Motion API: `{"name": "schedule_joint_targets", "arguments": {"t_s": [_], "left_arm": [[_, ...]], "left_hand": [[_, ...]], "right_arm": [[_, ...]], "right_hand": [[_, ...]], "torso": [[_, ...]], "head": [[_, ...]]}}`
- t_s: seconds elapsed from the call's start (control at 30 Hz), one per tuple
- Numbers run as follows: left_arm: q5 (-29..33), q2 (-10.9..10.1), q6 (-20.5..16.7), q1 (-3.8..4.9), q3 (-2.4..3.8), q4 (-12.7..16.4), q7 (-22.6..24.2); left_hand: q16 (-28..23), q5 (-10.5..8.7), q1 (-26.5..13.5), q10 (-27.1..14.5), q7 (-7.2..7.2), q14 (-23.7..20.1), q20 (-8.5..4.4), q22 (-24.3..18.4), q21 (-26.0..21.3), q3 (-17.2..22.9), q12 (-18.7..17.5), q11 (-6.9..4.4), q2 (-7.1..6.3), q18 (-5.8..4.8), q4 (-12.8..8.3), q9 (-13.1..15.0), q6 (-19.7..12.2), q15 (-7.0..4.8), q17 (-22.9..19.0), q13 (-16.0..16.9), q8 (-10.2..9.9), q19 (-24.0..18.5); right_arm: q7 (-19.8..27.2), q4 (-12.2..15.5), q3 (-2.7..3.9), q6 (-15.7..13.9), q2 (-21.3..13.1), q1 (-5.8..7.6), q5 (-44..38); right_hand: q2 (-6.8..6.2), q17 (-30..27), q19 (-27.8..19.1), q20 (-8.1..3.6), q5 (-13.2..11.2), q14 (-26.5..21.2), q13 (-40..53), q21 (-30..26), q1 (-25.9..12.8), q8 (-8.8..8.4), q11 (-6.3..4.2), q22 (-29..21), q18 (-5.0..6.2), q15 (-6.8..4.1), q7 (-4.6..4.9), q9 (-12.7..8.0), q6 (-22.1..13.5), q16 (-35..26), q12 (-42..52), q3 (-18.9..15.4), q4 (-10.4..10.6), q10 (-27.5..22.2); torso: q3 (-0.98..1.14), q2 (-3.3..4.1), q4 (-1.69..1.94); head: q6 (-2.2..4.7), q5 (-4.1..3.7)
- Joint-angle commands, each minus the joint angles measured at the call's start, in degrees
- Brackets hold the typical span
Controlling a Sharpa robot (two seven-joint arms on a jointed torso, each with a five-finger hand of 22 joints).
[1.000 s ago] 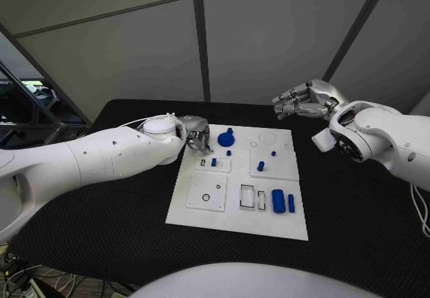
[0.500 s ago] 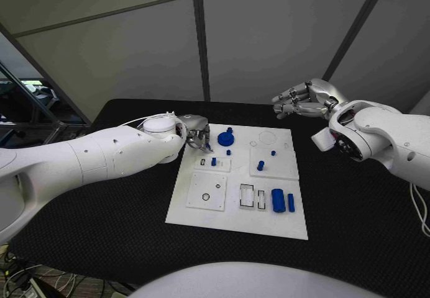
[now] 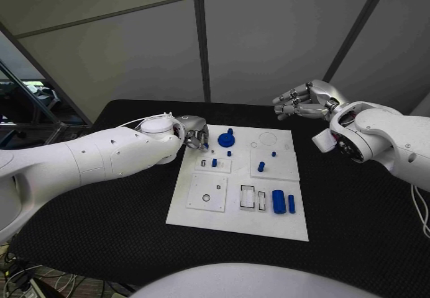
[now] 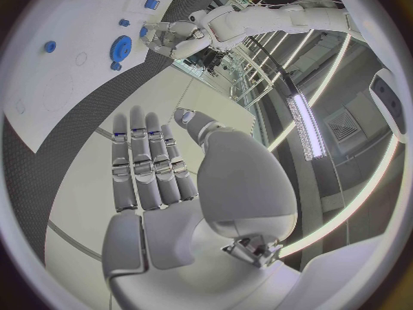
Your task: Assemble the parts on the task board
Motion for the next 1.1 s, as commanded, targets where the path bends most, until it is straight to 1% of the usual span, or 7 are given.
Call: {"name": "schedule_joint_targets", "arguments": {"t_s": [0.03, 0.3, 0.4, 0.43, 0.5, 0.87, 1.1], "left_arm": [[0.32, -0.27, -1.21, -0.01, -0.05, 0.29, 1.10], [0.79, -0.79, -1.87, -0.01, -0.04, 0.79, 2.06], [0.84, -0.83, -1.83, -0.01, -0.04, 0.82, 2.27], [0.85, -0.85, -1.78, -0.01, -0.04, 0.83, 2.35], [0.87, -0.87, -1.70, -0.01, -0.04, 0.84, 2.47], [1.23, -0.77, -0.88, -0.01, -0.03, 0.69, 2.69], [1.26, -0.56, -0.49, 0.00, -0.03, 0.48, 2.59]], "left_hand": [[-0.55, 0.27, 0.45, -0.03, 0.57, -0.15, 0.14, 0.03, -0.46, 1.15, -0.97, 0.33, 0.28, -4.55, 0.11, -0.77, 0.16, 0.12, 4.56, -0.79, -0.72, -0.70], [-2.39, 0.28, -0.01, 0.01, 1.51, -1.52, 0.66, -1.11, -3.14, 4.83, -5.63, 1.07, 0.04, -4.08, 1.08, -3.69, -0.18, 0.78, 2.50, -4.08, -2.61, -2.18], [-4.22, 0.29, -0.45, -0.33, 1.94, -2.86, 0.98, -2.72, -5.91, 6.42, -8.82, 1.49, -0.14, -3.62, 1.71, -4.98, -0.48, 1.16, 0.51, -6.15, -3.57, -3.59], [-4.93, 0.16, -0.80, 0.97, 2.22, -3.33, 1.20, -3.21, -7.05, 7.60, -10.81, 1.80, -0.56, -3.40, 2.04, -5.89, 0.05, 1.33, -0.18, -7.67, -3.98, -4.14], [-5.62, 0.21, -0.93, 0.99, 2.15, -3.77, 1.30, -3.77, -8.11, 8.30, -12.04, 1.79, -0.97, -3.24, 2.10, -6.53, -0.02, 1.38, -0.95, -8.47, -4.44, -4.55], [-7.40, 0.29, -1.35, 1.48, 2.24, -4.99, 1.44, -5.21, -10.91, 10.34, -14.03, 1.90, -0.51, -2.81, 2.47, -7.82, 0.55, 1.55, -2.83, -9.81, -4.99, -5.67], [-7.72, 0.38, -1.25, 1.64, 2.28, -5.18, 1.46, -5.40, -11.58, 12.35, -14.73, 1.95, 0.78, -2.75, 2.48, -8.52, 0.62, 1.57, -3.17, -10.26, -5.31, -5.78]], "right_arm": [[0.54, 0.04, 0.04, 0.11, -0.08, 0.11, 0.01], [0.53, 0.04, 0.04, 0.13, -0.11, 0.11, 0.01], [0.53, 0.02, 0.04, 0.15, -0.10, 0.11, 0.01], [0.54, 0.01, 0.04, 0.16, -0.10, 0.11, 0.01], [0.54, 0.00, 0.04, 0.17, -0.09, 0.11, 0.01], [0.56, -0.06, 0.04, 0.21, -0.02, 0.11, 0.01], [0.55, -0.05, 0.04, 0.27, 0.01, 0.11, 0.01]], "right_hand": [[0.61, -0.08, 0.44, -0.08, 0.36, 0.11, -0.05, -0.35, 0.08, 0.27, -0.35, -0.09, 0.18, -0.33, -0.10, 0.04, 0.25, 0.05, 0.21, 0.35, 0.06, -0.11], [0.61, -0.08, 0.44, -0.08, 0.36, 0.11, -0.05, -0.35, 0.08, 0.27, -0.35, -0.09, 0.18, -0.33, -0.10, 0.04, 0.25, 0.05, 0.21, 0.35, 0.06, -0.11], [0.61, -0.08, 0.44, -0.08, 0.36, 0.11, -0.05, -0.35, 0.08, 0.27, -0.35, -0.09, 0.18, -0.33, -0.10, 0.04, 0.25, 0.05, 0.21, 0.35, 0.06, -0.11], [0.61, -0.08, 0.44, -0.08, 0.36, 0.11, -0.05, -0.35, 0.08, 0.27, -0.35, -0.09, 0.18, -0.33, -0.10, 0.04, 0.25, 0.05, 0.21, 0.35, 0.06, -0.11], [0.61, -0.08, 0.44, -0.08, 0.36, 0.11, -0.05, -0.35, 0.08, 0.27, -0.35, -0.09, 0.18, -0.33, -0.10, 0.04, 0.25, 0.05, 0.21, 0.35, 0.06, -0.11], [0.61, -0.08, 0.44, -0.08, 0.36, 0.11, -0.05, -0.35, 0.08, 0.27, -0.35, -0.09, 0.18, -0.33, -0.10, 0.04, 0.25, 0.05, 0.21, 0.35, 0.06, -0.11], [0.58, -0.10, 0.46, -0.09, 0.48, 0.12, -0.10, -0.40, 0.01, 0.28, -0.34, -0.12, 0.18, -0.32, -0.09, 0.03, 0.21, 0.05, 0.25, 0.34, 0.09, -0.12]], "torso": [[0.00, 0.01, 0.04], [-0.03, 0.06, 0.01], [-0.02, 0.02, 0.03], [-0.02, 0.01, 0.00], [-0.02, 0.03, -0.01], [-0.01, 0.02, -0.06], [-0.01, 0.05, -0.09]], "head": [[0.08, 0.04], [0.08, 0.18], [0.05, 0.19], [0.05, 0.22], [0.06, 0.26], [0.14, 0.18], [0.16, 0.11]]}}
